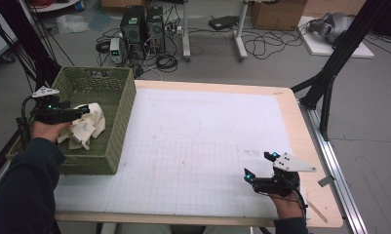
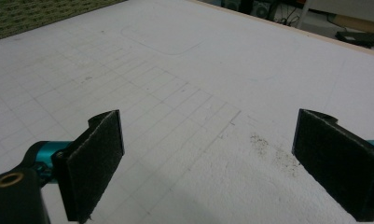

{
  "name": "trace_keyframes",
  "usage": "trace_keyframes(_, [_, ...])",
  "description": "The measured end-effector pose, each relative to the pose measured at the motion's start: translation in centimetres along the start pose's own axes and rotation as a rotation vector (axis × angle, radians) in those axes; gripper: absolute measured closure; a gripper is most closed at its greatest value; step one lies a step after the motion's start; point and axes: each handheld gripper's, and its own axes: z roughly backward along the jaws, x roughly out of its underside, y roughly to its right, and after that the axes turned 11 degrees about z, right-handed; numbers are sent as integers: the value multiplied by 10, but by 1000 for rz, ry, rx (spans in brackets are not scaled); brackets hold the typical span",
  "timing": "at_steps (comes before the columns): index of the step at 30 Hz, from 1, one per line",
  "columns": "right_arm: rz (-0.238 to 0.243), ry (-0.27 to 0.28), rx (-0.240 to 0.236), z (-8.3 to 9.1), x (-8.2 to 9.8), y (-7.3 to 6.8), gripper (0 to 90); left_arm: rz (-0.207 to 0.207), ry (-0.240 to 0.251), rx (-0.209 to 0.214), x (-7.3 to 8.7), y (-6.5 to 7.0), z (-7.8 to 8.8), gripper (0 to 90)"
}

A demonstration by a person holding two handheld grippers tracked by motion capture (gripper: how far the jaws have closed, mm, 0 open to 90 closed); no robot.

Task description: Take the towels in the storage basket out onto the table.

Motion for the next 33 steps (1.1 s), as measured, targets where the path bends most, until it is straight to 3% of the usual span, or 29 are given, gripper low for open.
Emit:
trace_keyframes(2, [-1,-4,0,0,0,0,82,10,-23,-31,2,-4,-5,214])
trace_keyframes(3, [1,-5,1,-1,0,0,82,31,-62,-70,4,-7,-9,224])
trace_keyframes(5, [3,-6,1,-1,0,-1,82,34,-81,-83,5,-9,-11,254])
trace_keyframes(10, [-2,-10,6,0,1,-1,82,35,-133,-164,9,-16,-19,270])
trace_keyframes(12, [-3,-13,6,0,1,-1,82,24,-197,-188,13,-16,-24,279])
trace_keyframes(17, [0,-11,6,1,1,-1,82,-1,-255,-197,16,-15,-28,277])
trace_keyframes(23, [-4,-15,5,-1,2,-1,82,-11,-400,-205,25,-14,-38,272])
trace_keyframes(25, [-3,-15,6,-1,2,-1,82,-11,-407,-202,25,-14,-38,333])
trace_keyframes(27, [-4,-16,6,-1,2,-2,82,-16,-429,-174,25,-13,-38,486])
trace_keyframes(28, [-4,-17,4,0,1,-2,82,-34,-447,-151,26,-11,-38,573])
trace_keyframes(29, [-4,-17,4,0,1,-2,82,-70,-460,-147,27,-9,-38,573])
trace_keyframes(30, [1,-17,4,0,1,-2,82,-97,-469,-154,27,-7,-38,676])
trace_keyframes(33, [1,-17,7,0,1,-2,82,-113,-460,-160,25,-6,-35,752])
